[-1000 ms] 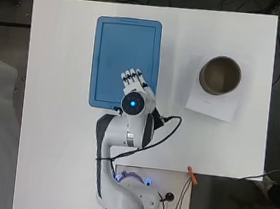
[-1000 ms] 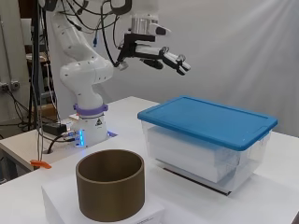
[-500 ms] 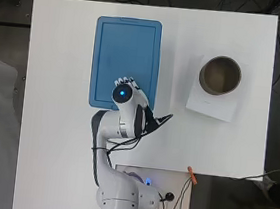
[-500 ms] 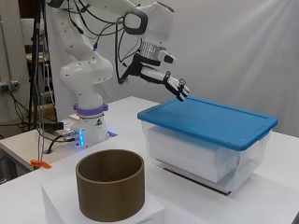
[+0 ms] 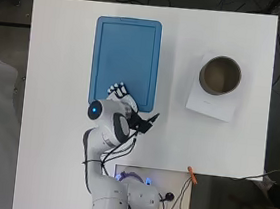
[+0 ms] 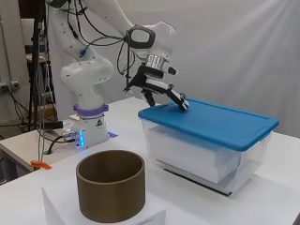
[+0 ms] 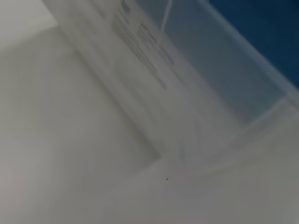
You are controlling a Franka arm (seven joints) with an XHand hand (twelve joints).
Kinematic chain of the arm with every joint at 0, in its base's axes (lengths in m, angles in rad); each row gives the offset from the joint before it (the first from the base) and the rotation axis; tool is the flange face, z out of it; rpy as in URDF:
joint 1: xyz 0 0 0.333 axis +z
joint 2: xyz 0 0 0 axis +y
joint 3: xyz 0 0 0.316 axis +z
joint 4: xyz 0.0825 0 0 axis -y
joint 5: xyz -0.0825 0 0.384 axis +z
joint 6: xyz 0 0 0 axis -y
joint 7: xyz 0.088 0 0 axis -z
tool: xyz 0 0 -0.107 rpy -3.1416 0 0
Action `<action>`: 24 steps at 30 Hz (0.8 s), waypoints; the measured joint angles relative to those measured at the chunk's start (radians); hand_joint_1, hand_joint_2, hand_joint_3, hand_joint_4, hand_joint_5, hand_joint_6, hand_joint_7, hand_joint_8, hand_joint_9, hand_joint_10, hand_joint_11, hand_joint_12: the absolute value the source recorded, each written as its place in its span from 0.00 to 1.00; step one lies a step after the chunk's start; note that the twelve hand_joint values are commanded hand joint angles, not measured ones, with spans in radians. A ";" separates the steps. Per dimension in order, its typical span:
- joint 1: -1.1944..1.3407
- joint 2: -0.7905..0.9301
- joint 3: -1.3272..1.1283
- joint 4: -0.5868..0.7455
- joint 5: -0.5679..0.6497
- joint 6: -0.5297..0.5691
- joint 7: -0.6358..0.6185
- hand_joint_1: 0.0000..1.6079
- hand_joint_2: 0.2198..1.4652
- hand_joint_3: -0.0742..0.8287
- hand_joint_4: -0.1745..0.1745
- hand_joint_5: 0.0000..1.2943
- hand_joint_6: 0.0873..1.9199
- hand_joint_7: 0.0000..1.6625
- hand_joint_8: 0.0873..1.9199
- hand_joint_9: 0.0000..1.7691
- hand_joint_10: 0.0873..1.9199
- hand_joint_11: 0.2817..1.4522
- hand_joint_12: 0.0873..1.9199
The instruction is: Teleoperate dual arm-hand system to remove items from a box
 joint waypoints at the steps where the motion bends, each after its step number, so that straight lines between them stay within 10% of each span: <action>1: -0.001 0.028 0.013 0.012 -0.016 0.004 0.023 0.20 0.46 0.11 0.43 0.09 0.00 0.06 0.00 0.12 0.00 0.07 0.00; 3: -0.004 0.086 0.022 0.040 -0.043 0.010 0.091 0.28 0.51 0.11 0.41 0.11 0.00 0.10 0.00 0.17 0.00 0.10 0.00; 4: -0.005 0.108 0.025 0.056 -0.049 0.012 0.122 0.49 0.60 0.11 0.26 0.29 0.20 0.23 0.21 0.31 0.18 0.23 0.00; 6: -0.003 0.123 0.020 0.075 -0.059 0.032 0.149 0.56 0.77 0.09 0.68 0.46 0.60 0.29 0.76 0.37 0.73 0.28 0.41; 8: -0.001 0.111 -0.020 0.061 -0.050 0.117 0.132 0.63 0.86 0.09 0.56 0.49 0.72 0.33 0.89 0.35 0.91 0.23 0.57; 12: 0.005 0.099 -0.054 0.042 -0.001 0.250 0.090 0.79 0.85 0.08 0.13 0.48 0.67 0.38 0.87 0.41 0.82 0.23 0.52; 16: 0.017 0.045 -0.031 0.135 0.053 0.110 0.039 0.71 0.89 0.09 0.34 0.44 0.76 0.37 0.90 0.40 0.86 0.24 0.60; 21: 0.024 -0.019 -0.008 0.268 0.080 -0.001 0.033 0.73 0.92 0.08 0.03 0.38 0.80 0.33 0.91 0.42 0.95 0.26 0.76; 24: 0.033 -0.046 -0.042 0.307 0.003 0.078 0.040 0.70 0.91 0.09 0.18 0.37 0.82 0.40 0.89 0.46 0.92 0.27 0.76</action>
